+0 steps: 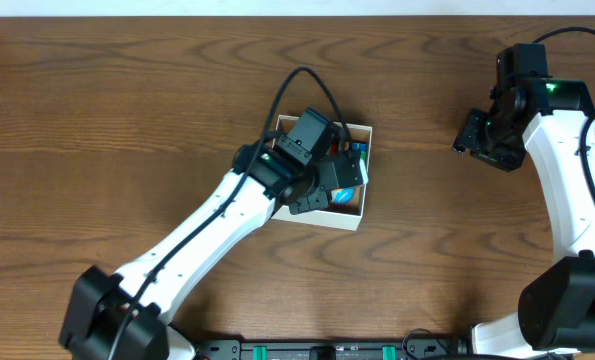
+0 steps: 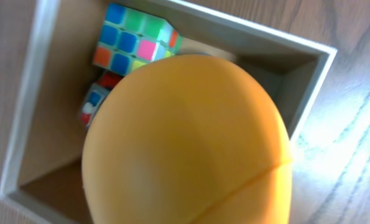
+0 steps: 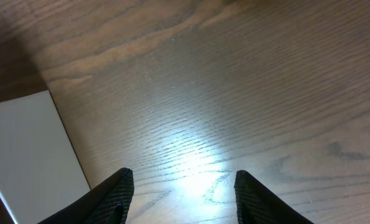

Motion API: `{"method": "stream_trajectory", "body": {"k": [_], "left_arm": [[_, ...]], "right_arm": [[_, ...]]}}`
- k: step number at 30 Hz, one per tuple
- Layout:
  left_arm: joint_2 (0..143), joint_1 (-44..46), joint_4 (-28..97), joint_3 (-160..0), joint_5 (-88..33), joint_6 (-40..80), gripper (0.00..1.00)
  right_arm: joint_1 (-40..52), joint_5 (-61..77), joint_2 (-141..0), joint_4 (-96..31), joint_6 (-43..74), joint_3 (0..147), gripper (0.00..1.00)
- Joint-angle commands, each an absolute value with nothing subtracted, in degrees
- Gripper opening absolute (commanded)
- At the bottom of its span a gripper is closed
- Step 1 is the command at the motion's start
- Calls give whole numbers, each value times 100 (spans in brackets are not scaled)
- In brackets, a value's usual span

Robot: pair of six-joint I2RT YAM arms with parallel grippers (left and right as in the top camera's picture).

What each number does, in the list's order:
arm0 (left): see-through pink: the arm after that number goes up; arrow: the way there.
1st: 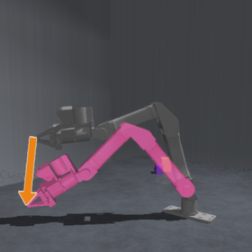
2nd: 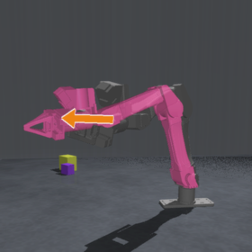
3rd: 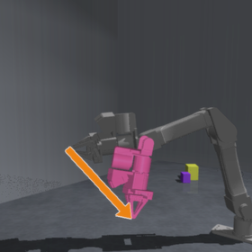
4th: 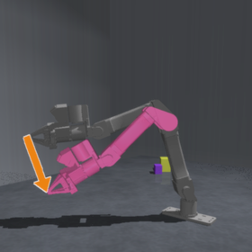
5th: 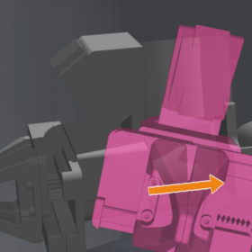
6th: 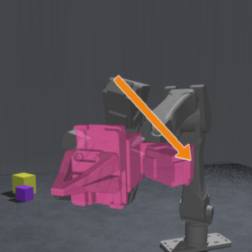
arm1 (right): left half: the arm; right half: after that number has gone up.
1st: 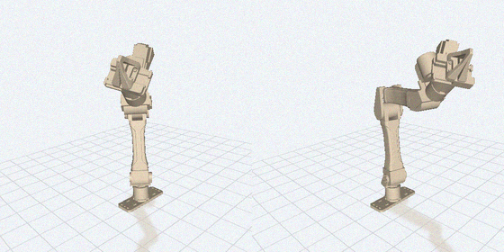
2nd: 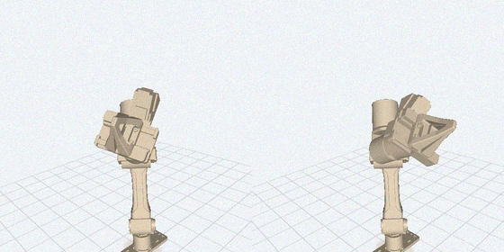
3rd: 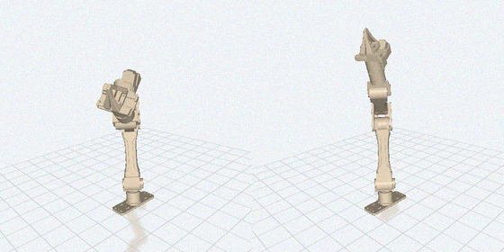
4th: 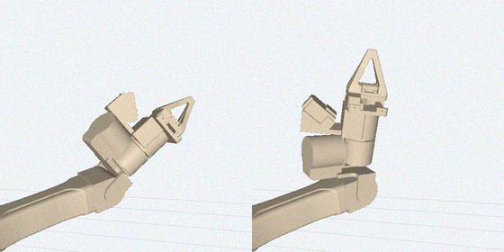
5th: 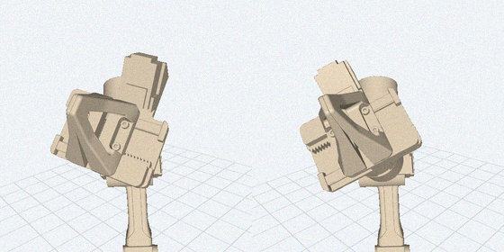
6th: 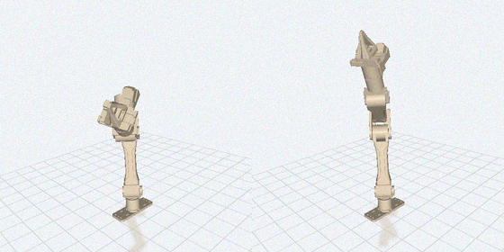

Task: Pack container
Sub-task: 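Carry the yellow dinosaur with the left gripper into the box, then lower the dinosaur into the box front and release the left gripper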

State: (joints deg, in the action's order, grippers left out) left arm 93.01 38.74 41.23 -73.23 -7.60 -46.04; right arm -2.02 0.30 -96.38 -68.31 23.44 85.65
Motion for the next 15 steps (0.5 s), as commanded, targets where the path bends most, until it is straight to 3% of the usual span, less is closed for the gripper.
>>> {"method": "stream_trajectory", "body": {"k": [1,8,13,14,15], "left_arm": [[9647,3865,4097,-7328,-860,-5288,6],[10156,3868,4244,-7328,-862,-5332,8],[10180,3975,4381,-7328,-862,-5330,17],[10180,4032,4383,-7328,-862,-5330,25],[10180,4093,4383,-7328,-862,-5328,25]], "right_arm": [[-180,49,-9644,-6831,2331,8547,55],[-180,49,-9644,-6836,2331,8547,56],[-180,47,-9644,-6807,2331,8547,56],[-180,47,-9644,-6788,2331,8547,56],[-180,49,-9644,-6766,2331,8547,56]]}}
